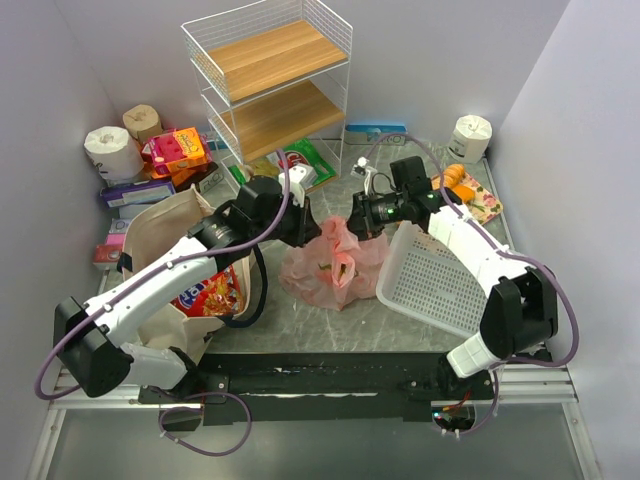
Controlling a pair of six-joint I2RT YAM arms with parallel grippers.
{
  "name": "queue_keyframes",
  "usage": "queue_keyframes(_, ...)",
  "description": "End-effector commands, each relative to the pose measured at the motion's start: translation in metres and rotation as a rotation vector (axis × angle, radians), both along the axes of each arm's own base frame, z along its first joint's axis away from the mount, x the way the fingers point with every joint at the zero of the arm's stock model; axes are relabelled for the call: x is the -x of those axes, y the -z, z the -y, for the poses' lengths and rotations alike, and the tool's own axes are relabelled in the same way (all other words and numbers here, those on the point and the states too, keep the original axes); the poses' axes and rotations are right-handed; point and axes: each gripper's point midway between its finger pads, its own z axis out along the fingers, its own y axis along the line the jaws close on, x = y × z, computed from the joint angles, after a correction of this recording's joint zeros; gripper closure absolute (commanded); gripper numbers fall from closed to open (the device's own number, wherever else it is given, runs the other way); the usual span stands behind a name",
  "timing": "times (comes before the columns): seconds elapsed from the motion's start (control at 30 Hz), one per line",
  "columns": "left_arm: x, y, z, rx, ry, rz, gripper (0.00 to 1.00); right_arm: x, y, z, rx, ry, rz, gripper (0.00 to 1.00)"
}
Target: Place the mixed food into the grocery bags and tie them
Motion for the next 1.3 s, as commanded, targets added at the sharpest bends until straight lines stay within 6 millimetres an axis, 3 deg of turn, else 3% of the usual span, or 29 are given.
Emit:
queue_keyframes(0.0, -0.01, -0.004, -0.018, -0.024, -0.106, 0.038, 0.99, -0.022, -0.039, 0.038, 0.069, 0.154, 0.164, 1.0)
queue_keyframes(0.1, -0.011, 0.01, -0.03, -0.063, -0.142, 0.003, 0.99, -0.031, -0.049, 0.064, 0.14, 0.227, 0.26, 1.0)
queue_keyframes(0.4, -0.021, 0.041, -0.051, -0.114, -0.23, -0.069, 0.99, -0.044, -0.037, 0.118, 0.375, 0.413, 0.353, 1.0)
queue_keyframes(0.47, -0.026, 0.049, -0.061, -0.144, -0.279, -0.092, 0.99, -0.042, -0.04, 0.123, 0.384, 0.433, 0.381, 1.0)
queue_keyframes(0.9, -0.077, 0.058, -0.113, -0.139, -0.503, -0.123, 0.99, -0.04, -0.006, 0.167, 0.532, 0.579, 0.282, 1.0)
queue_keyframes(1.1, -0.087, 0.064, -0.131, -0.162, -0.558, -0.116, 0.99, -0.042, -0.012, 0.18, 0.526, 0.63, 0.293, 1.0)
queue_keyframes(1.27, -0.086, 0.07, -0.135, -0.186, -0.559, -0.122, 0.99, -0.042, -0.006, 0.192, 0.587, 0.655, 0.273, 1.0)
